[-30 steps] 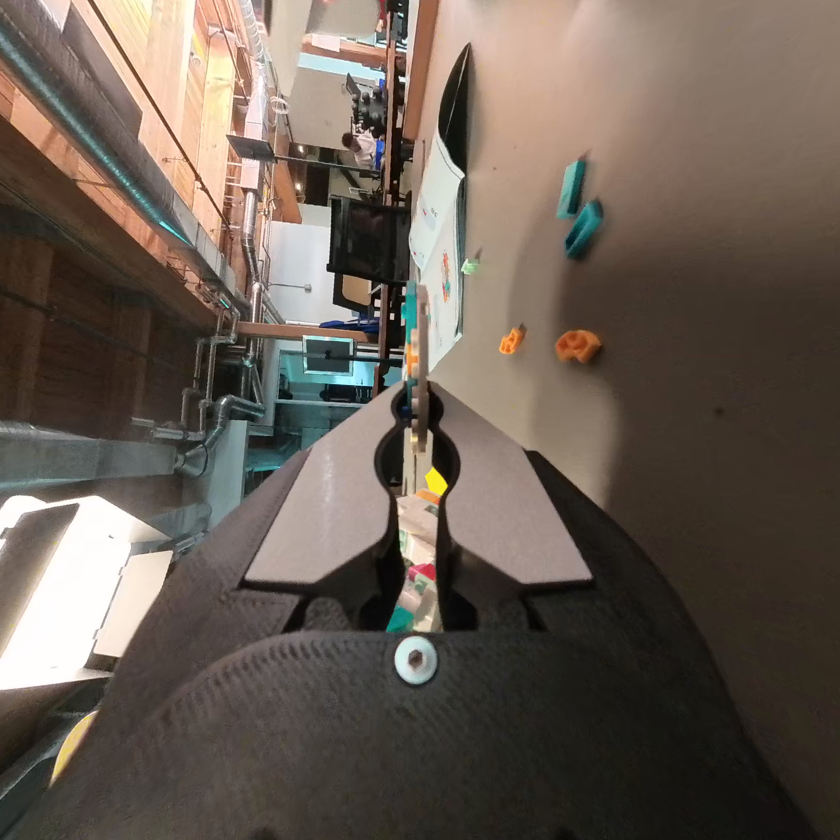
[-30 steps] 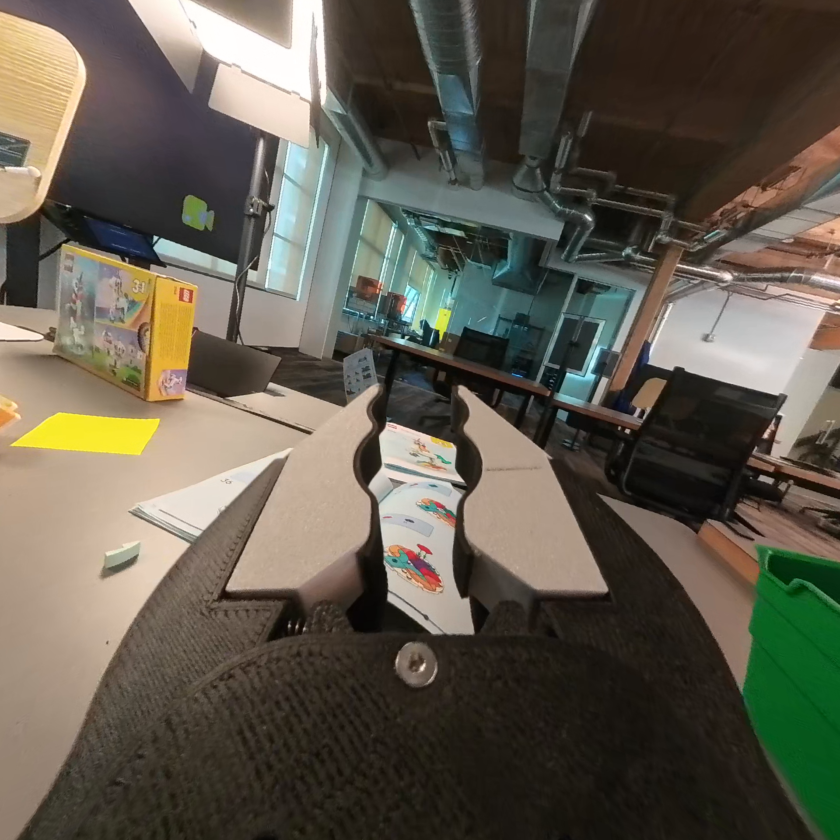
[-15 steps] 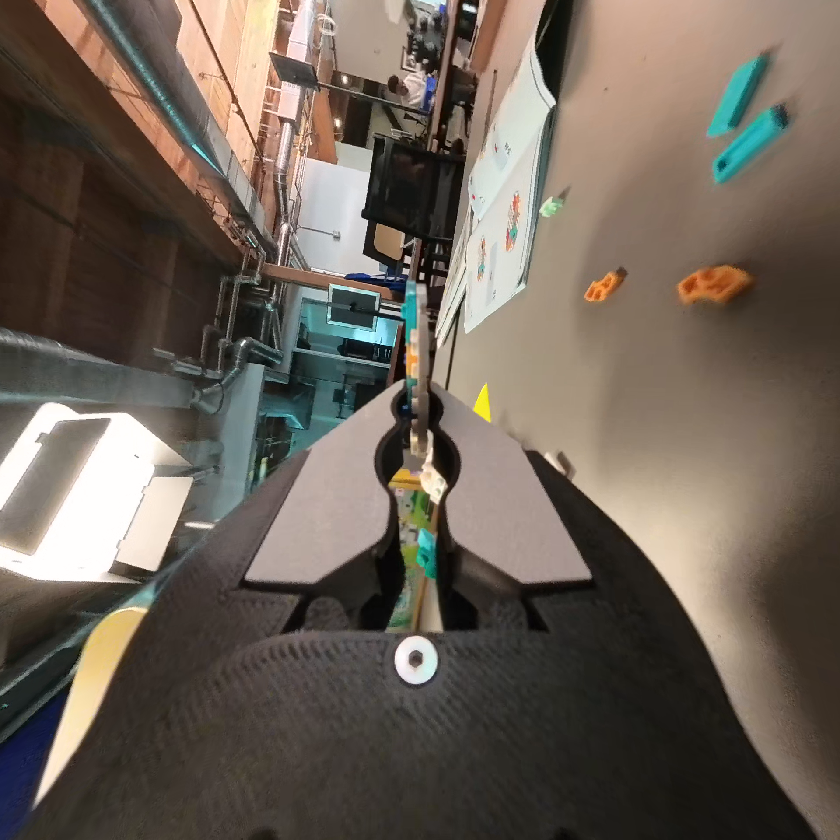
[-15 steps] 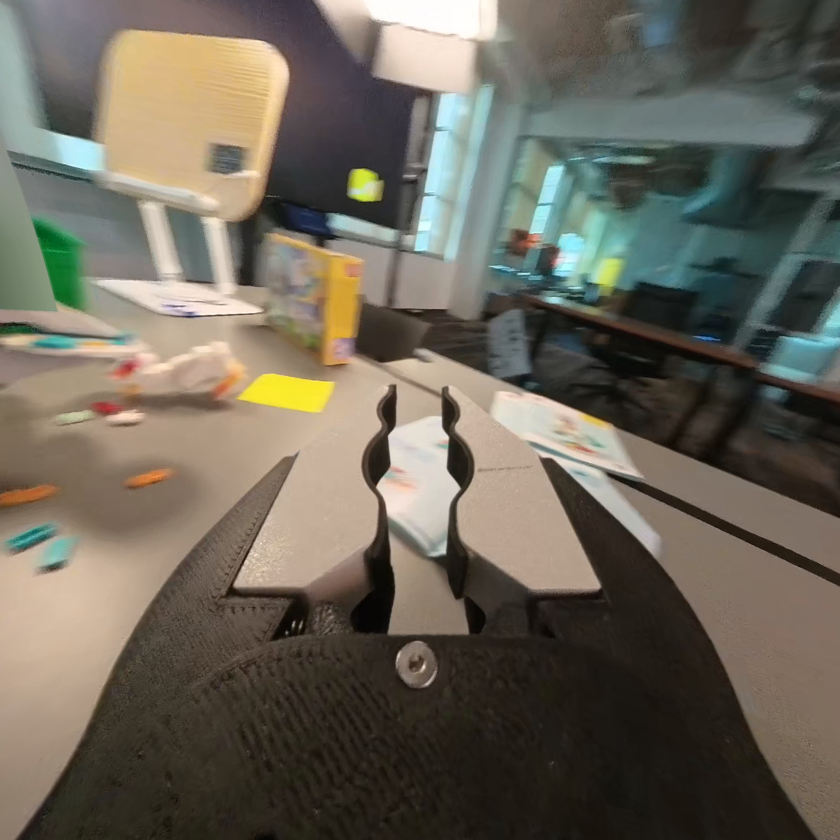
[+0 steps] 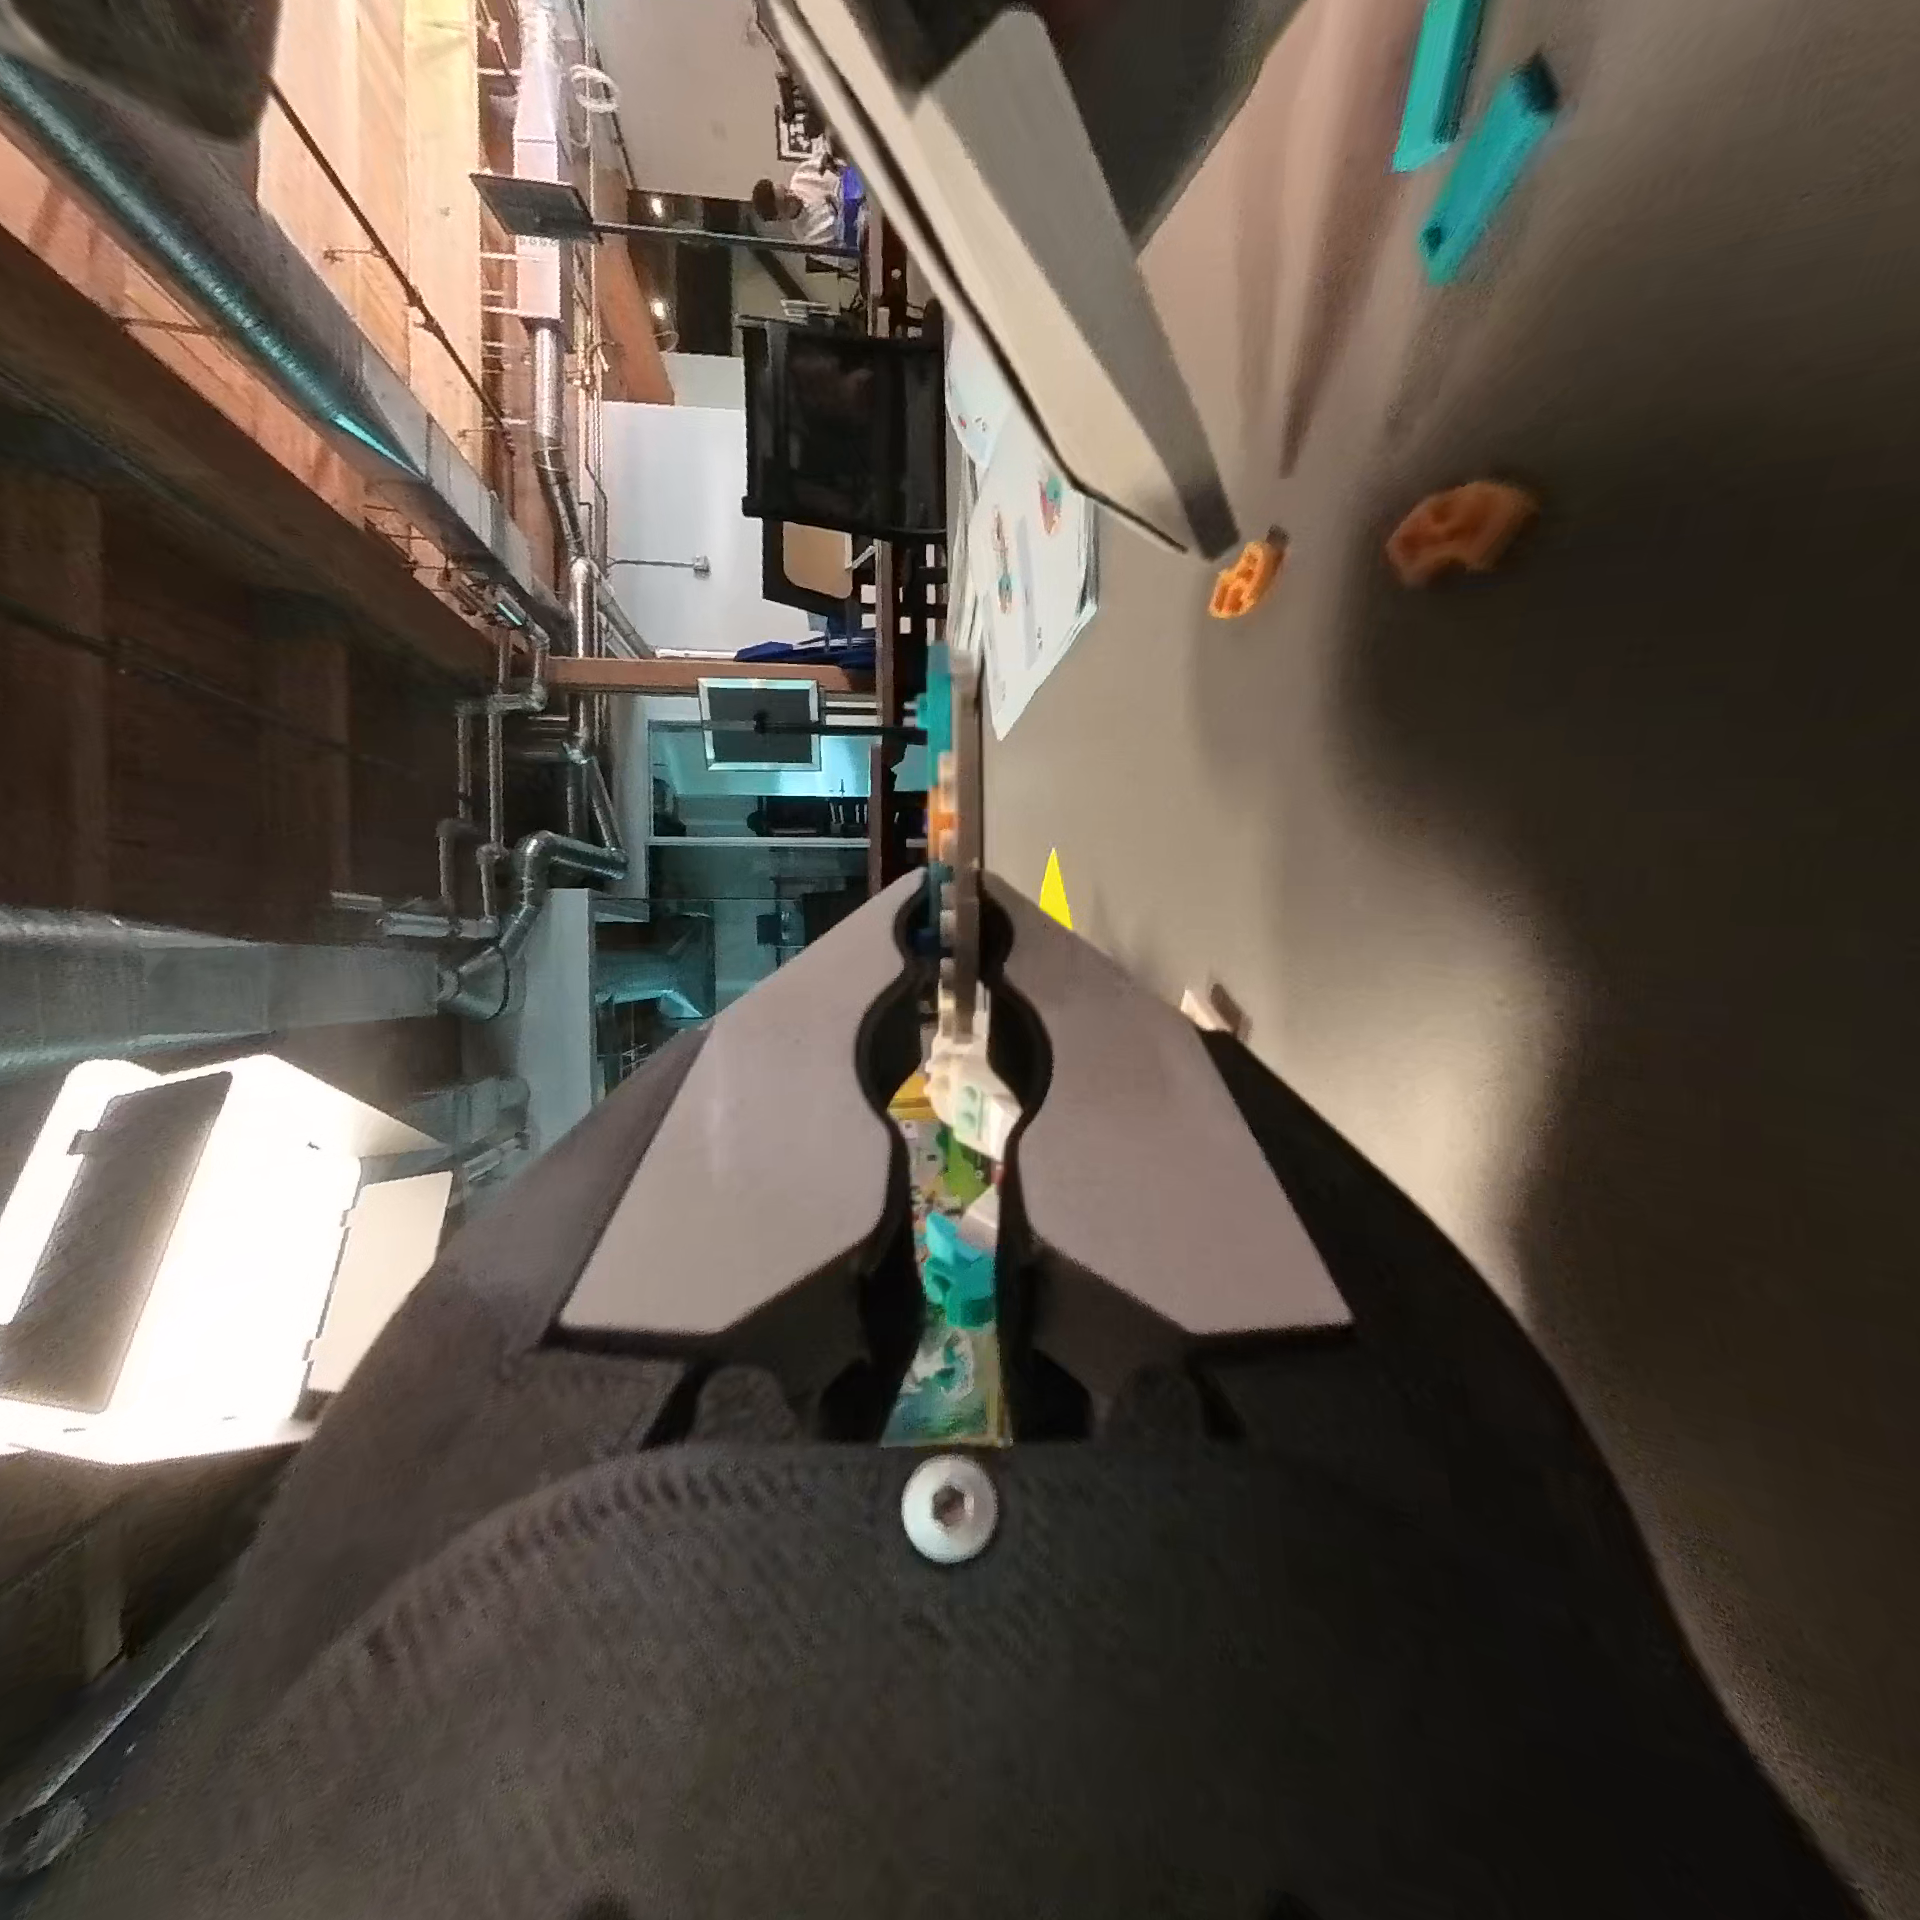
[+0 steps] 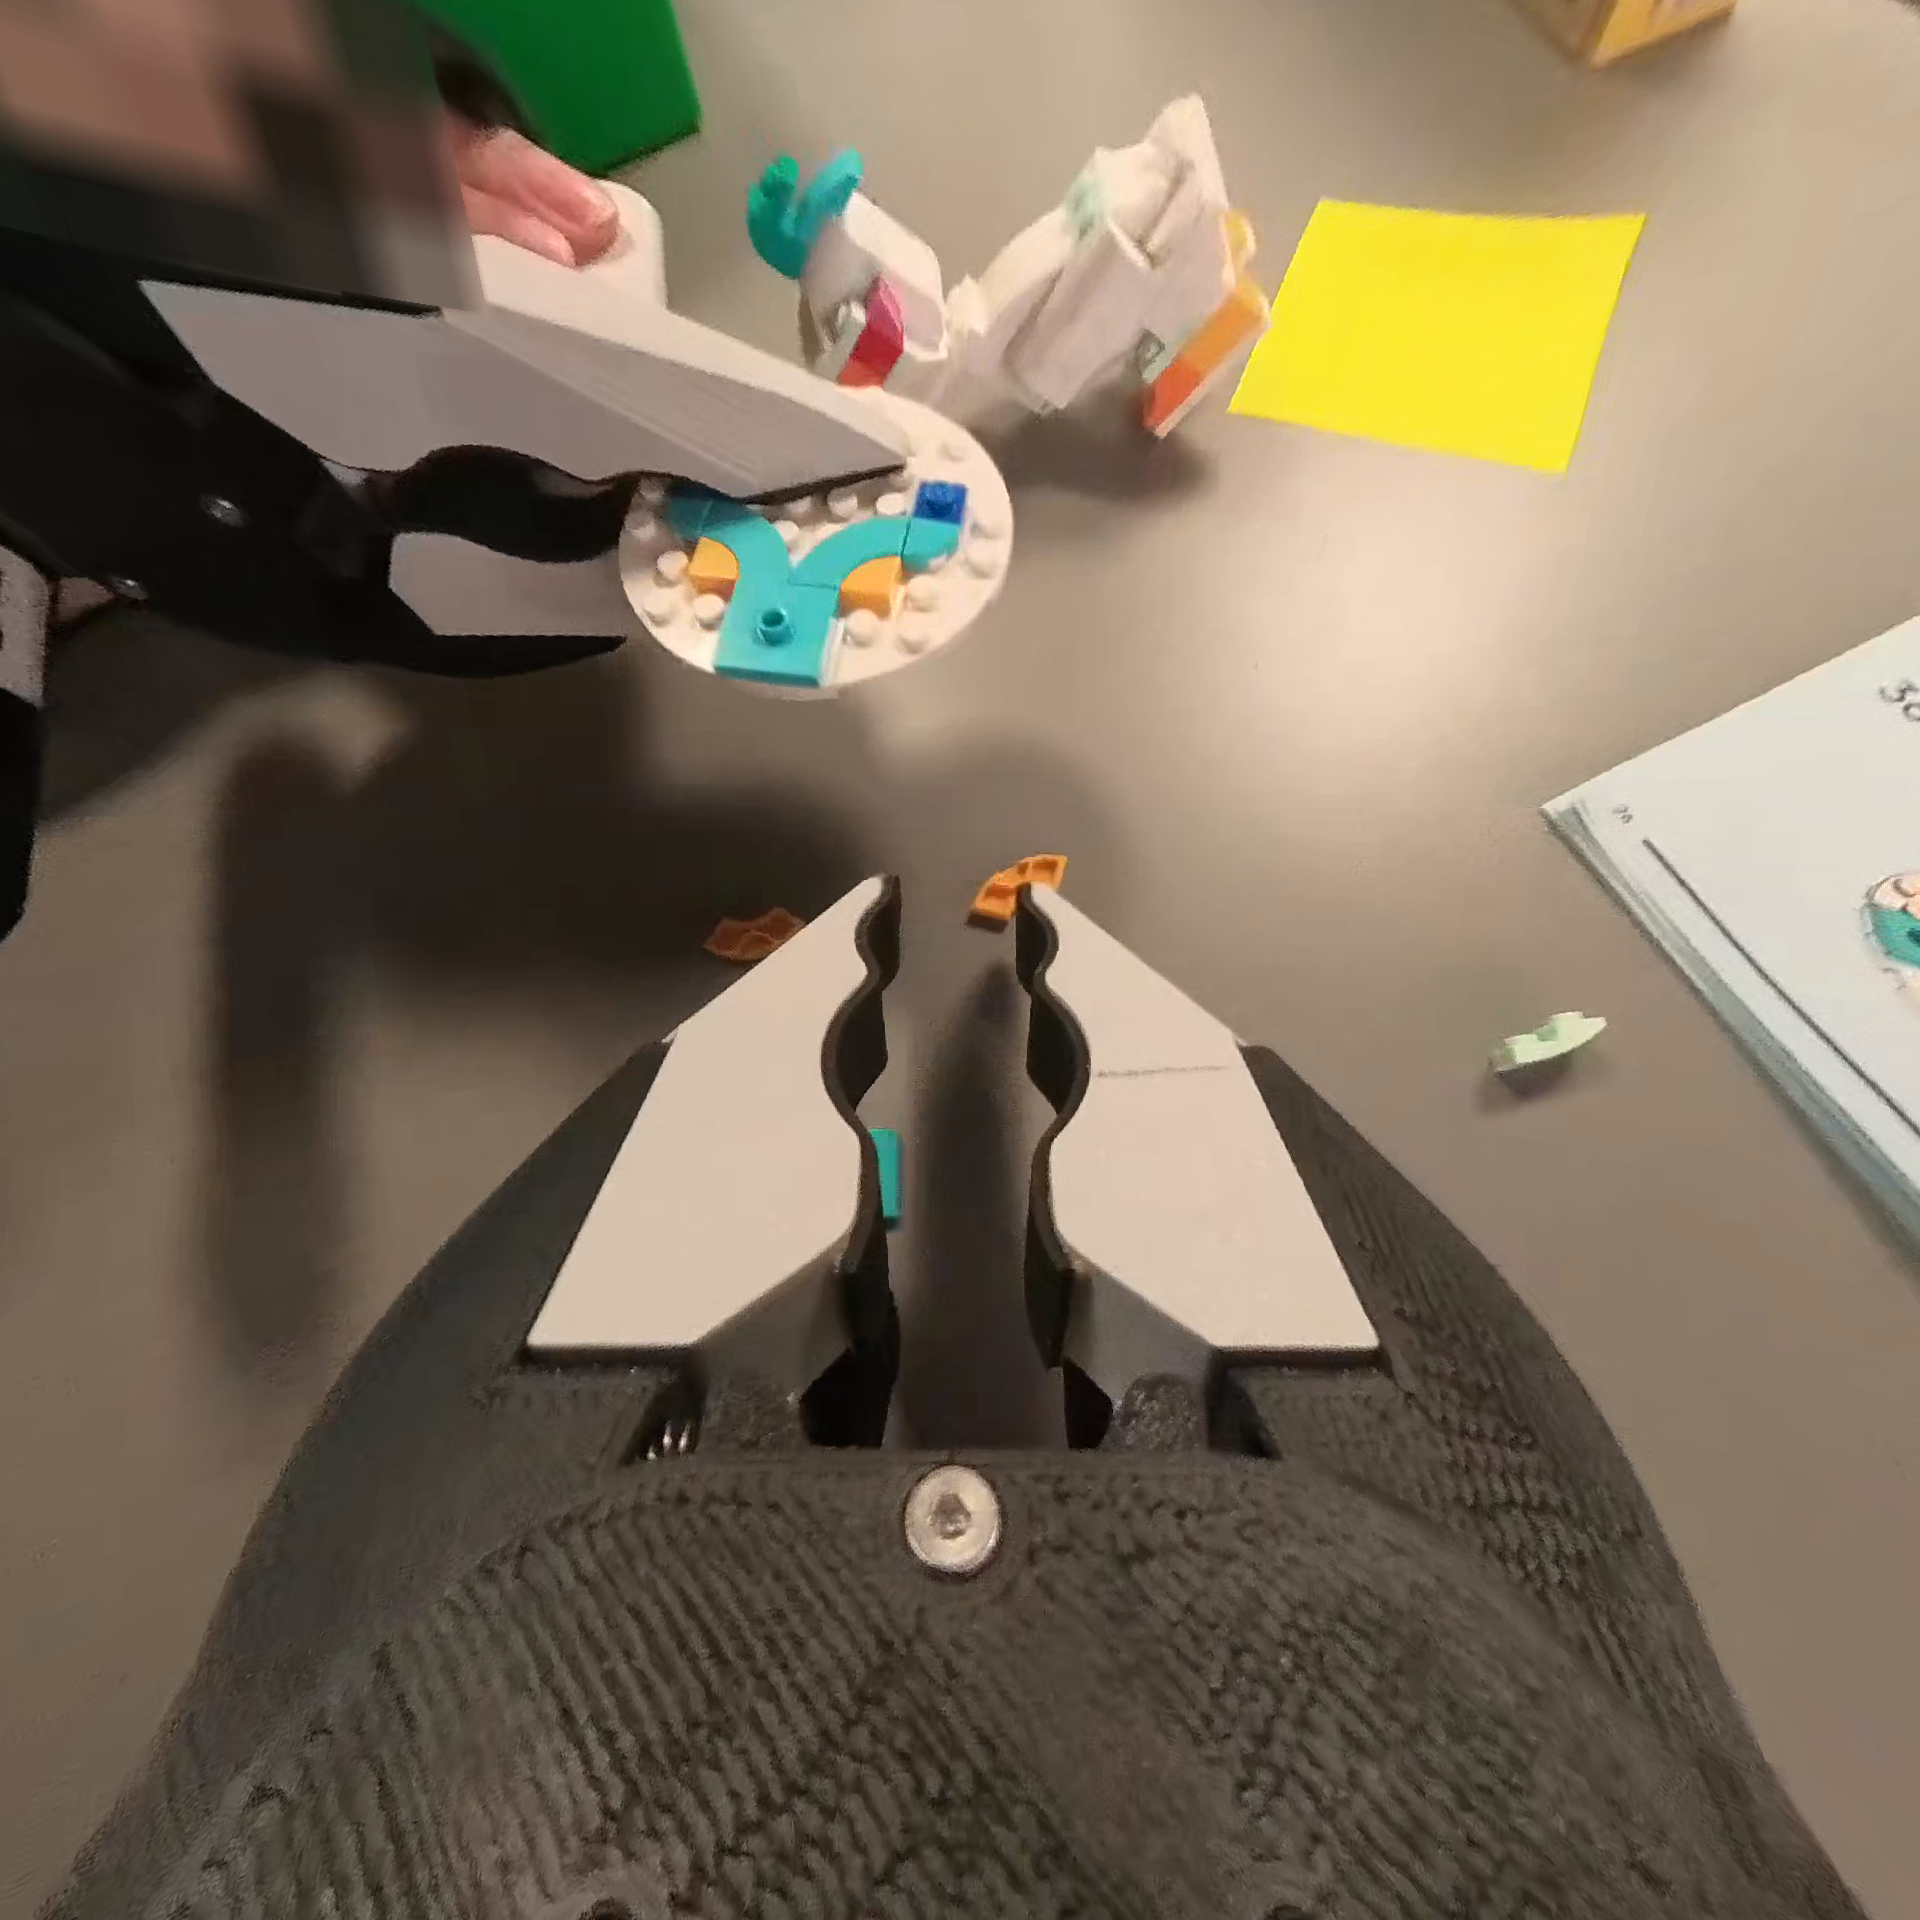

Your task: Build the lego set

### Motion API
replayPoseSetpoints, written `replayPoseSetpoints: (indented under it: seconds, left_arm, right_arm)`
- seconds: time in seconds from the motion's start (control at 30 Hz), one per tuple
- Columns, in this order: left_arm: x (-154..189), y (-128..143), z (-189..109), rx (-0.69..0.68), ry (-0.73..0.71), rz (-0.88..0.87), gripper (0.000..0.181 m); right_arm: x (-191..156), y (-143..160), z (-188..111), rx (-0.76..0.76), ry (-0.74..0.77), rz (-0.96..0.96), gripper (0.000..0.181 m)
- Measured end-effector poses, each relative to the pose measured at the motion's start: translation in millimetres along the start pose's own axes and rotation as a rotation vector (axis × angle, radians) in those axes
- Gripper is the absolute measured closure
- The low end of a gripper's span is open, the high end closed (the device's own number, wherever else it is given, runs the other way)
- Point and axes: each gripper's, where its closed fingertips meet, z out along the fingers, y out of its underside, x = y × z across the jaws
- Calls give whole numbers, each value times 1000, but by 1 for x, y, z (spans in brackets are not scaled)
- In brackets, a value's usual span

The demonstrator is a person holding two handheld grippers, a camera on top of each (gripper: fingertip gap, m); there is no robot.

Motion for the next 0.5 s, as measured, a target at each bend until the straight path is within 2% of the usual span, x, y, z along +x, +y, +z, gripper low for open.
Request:
replayPoseSetpoints:
  seconds: [0.13, 0.3, 0.5]
  left_arm:
    - [4, -2, 1, 10, 20, 0, 178]
    - [0, 0, 0, 5, -8, -13, 178]
    - [-5, 2, -1, 0, -35, -24, 178]
  right_arm:
    - [4, 6, 6, -21, 71, 75, 159]
    - [15, 4, 10, -31, 213, 34, 163]
    - [17, 2, 13, -33, 240, -18, 175]
